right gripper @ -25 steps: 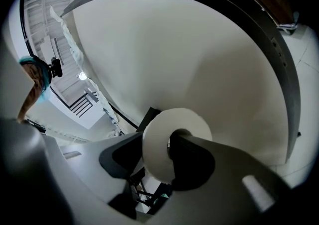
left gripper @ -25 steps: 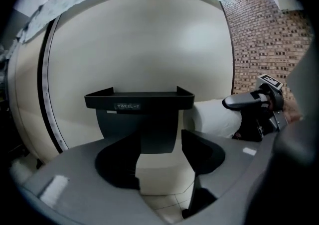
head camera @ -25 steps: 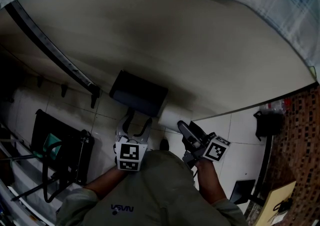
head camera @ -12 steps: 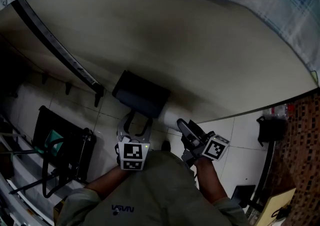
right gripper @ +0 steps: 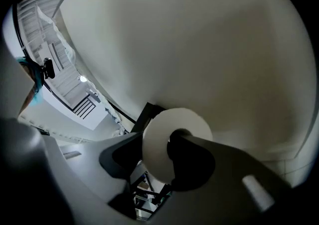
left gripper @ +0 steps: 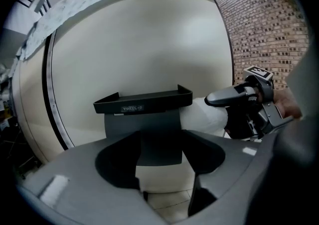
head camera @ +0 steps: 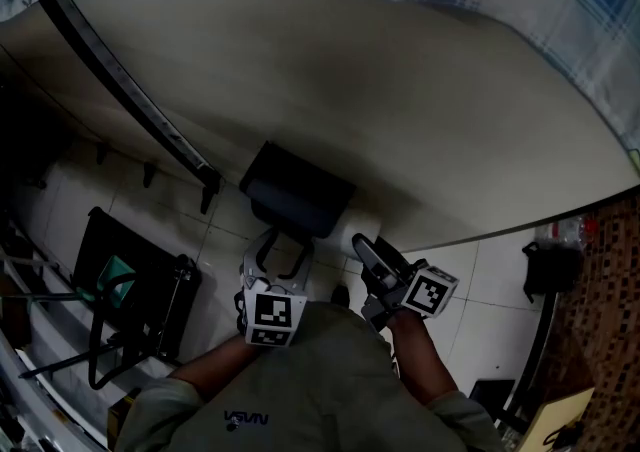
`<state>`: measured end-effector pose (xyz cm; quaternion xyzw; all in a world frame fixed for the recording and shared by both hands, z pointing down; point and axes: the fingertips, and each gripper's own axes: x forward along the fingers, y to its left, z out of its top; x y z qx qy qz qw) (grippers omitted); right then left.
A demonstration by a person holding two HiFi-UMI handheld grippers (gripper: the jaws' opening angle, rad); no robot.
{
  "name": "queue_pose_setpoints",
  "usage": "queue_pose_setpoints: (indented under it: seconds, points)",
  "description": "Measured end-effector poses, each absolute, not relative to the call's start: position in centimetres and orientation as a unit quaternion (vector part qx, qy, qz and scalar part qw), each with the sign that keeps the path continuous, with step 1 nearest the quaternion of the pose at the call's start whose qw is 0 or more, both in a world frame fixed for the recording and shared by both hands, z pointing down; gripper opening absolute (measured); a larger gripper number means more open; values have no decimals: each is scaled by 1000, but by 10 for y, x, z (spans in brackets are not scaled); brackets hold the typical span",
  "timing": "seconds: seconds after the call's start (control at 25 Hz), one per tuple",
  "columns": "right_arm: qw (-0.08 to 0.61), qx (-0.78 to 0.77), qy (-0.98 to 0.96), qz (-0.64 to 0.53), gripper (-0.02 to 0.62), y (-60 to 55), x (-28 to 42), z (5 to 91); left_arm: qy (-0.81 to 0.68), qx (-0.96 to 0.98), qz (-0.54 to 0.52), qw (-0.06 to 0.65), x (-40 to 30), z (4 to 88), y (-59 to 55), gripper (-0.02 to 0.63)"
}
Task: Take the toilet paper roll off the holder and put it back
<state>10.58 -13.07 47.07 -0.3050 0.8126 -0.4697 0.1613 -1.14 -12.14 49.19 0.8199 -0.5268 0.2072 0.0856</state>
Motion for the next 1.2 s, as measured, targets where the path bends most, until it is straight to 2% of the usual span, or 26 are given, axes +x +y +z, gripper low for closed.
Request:
queue_pose_setpoints:
  seconds: [0.44,0.96,1.2]
  points:
    - [156,-330,802,-473,156,-135,109,486,-512,829,212,79,-11,492,-122,265]
    - [220,-316,798,-464,155,-136,117,464,-507,833,208,76,-11,491,-122,263]
    - [217,-299,802,-470,152,-130,114,463,-505,834,209,73,-12,490,-121,264]
